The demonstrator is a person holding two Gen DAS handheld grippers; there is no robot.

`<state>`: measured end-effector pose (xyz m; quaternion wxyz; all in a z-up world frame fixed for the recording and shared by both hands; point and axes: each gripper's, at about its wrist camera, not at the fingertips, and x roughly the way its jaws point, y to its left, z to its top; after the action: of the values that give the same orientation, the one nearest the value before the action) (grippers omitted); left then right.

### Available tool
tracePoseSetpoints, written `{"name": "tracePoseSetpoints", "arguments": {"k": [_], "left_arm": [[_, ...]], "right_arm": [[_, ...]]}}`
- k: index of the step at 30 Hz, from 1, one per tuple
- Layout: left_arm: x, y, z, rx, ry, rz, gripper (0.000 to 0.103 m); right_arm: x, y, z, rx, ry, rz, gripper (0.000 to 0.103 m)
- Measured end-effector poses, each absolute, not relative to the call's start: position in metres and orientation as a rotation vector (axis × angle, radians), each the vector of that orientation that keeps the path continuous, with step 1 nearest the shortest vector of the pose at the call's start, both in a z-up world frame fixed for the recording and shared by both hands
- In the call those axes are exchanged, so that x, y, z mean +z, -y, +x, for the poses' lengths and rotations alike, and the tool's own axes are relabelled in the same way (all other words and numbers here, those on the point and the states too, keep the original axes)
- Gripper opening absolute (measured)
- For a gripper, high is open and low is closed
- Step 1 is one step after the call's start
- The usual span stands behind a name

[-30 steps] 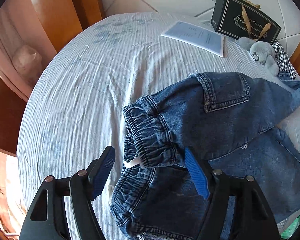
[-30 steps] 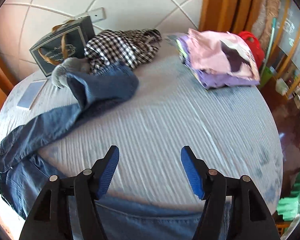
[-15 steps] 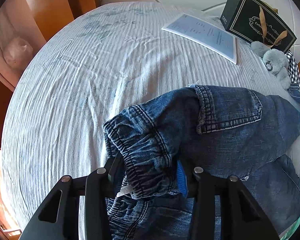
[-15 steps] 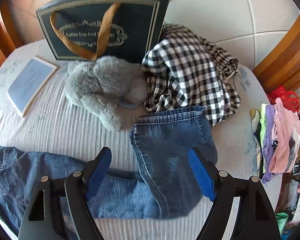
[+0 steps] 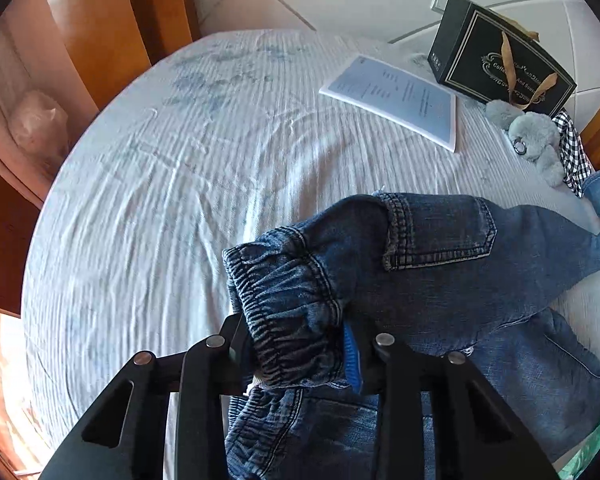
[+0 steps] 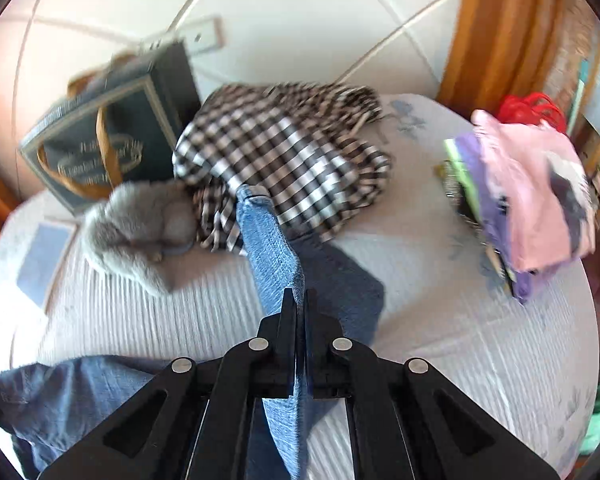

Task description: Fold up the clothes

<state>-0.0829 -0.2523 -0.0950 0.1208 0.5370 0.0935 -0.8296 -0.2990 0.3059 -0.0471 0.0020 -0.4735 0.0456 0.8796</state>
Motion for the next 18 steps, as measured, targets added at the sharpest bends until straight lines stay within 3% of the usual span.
{"name": "tracePoseSetpoints", "arguments": {"k": [6,13,18], "left_arm": [[-0.068,0.257,-0.062,-2.509,-0.274,1.545,0.034],[-0.081,0.261,-0.038,-2.531,-0.230,1.634,0.034],[-0.097,0.255,-0.040,-2.493,-0.167,1.592,0.050]], "right_arm": [[0.000,-0.406,-0.181,2.704,-0.525,-1.265,0.002],[-0.037,-0.468,-0.045,2.509,-0.652,-1.304,0.002],[-0.069,-0.481,-0.015,2.493,-0.725,-1.374,0.005]]}}
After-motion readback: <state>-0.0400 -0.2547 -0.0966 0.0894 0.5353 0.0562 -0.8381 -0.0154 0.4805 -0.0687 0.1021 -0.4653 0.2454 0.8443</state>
